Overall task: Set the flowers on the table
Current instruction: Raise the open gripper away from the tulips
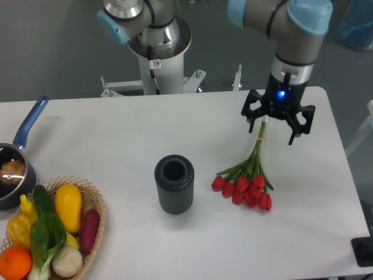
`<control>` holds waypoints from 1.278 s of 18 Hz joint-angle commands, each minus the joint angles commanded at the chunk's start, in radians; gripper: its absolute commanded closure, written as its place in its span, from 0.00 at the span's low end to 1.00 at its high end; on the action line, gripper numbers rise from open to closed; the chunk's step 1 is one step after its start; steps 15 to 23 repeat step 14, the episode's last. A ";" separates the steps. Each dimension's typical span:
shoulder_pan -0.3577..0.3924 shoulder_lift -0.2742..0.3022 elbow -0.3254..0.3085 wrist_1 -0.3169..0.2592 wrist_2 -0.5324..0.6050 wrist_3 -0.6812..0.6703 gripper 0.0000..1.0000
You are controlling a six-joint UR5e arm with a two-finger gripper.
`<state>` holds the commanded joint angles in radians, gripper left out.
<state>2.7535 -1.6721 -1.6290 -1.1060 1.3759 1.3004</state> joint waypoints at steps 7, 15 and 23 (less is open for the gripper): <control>-0.015 0.014 -0.009 -0.003 0.123 0.166 0.00; -0.017 0.019 -0.008 -0.003 0.141 0.269 0.00; -0.017 0.019 -0.008 -0.003 0.141 0.269 0.00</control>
